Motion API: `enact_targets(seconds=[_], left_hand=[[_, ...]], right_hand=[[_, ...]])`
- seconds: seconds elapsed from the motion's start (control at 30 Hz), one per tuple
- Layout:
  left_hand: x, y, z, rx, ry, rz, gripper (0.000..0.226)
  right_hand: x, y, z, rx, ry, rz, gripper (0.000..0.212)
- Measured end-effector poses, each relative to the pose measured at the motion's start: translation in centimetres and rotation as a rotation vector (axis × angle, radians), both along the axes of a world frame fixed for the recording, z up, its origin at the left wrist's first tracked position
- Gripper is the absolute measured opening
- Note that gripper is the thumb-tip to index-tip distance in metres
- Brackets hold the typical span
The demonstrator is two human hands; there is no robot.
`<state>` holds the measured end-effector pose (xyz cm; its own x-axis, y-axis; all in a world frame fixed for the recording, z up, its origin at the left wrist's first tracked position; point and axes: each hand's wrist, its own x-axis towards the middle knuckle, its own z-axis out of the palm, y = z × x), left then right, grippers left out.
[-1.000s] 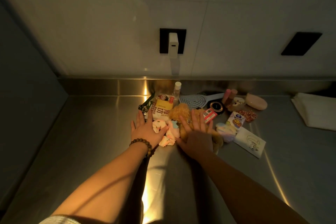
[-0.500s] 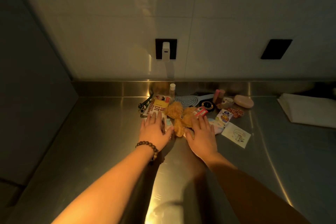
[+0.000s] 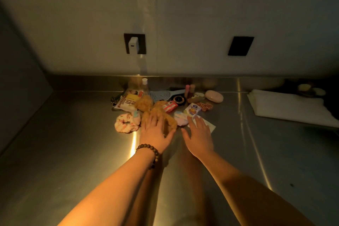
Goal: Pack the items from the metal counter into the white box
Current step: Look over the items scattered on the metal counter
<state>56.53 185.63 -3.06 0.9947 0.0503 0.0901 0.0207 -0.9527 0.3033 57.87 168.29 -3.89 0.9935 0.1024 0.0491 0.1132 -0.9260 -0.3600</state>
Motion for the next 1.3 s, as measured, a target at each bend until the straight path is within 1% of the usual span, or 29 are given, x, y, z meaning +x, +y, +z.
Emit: enact_targets(seconds=[0.17, 0.33, 0.53, 0.67, 0.87, 1.0, 1.17, 1.3], left_hand=[[-0.4, -5.3, 0.5, -0.002, 0.003, -0.108, 0.084], [-2.3, -9.7, 0.2, 0.012, 0.022, -0.213, 0.084], [-8.1, -13.1, -1.0, -0.023, 0.024, -0.348, 0.09], [-11.9, -15.1, -1.9, -0.032, 0.081, -0.422, 0.087], [-15.7, -19.2, -2.1, -0.014, 0.086, -0.527, 0.085], [-17.4, -23.8, -1.4, -0.017, 0.083, -0.622, 0.086], [-19.9, -31.1, -0.6, -0.052, 0.093, -0.741, 0.086], [-20.8, -37.6, 0.3, -0.035, 0.085, -0.824, 0.082]], right_hand=[[-2.3, -5.6, 0.2, 0.005, -0.017, -0.129, 0.057], [-6.7, -9.6, 0.3, 0.027, -0.004, -0.295, 0.058], [-14.8, -12.5, -0.1, 0.02, -0.017, -0.394, 0.057], [-20.1, -13.6, -0.7, -0.041, -0.003, -0.421, 0.056], [-26.0, -17.1, -0.6, 0.006, 0.004, -0.54, 0.056], [-29.0, -21.2, -0.3, 0.009, -0.029, -0.644, 0.056], [-32.1, -27.1, -0.1, 0.114, -0.058, -0.734, 0.056], [-34.2, -32.8, -0.1, 0.175, -0.07, -0.817, 0.057]])
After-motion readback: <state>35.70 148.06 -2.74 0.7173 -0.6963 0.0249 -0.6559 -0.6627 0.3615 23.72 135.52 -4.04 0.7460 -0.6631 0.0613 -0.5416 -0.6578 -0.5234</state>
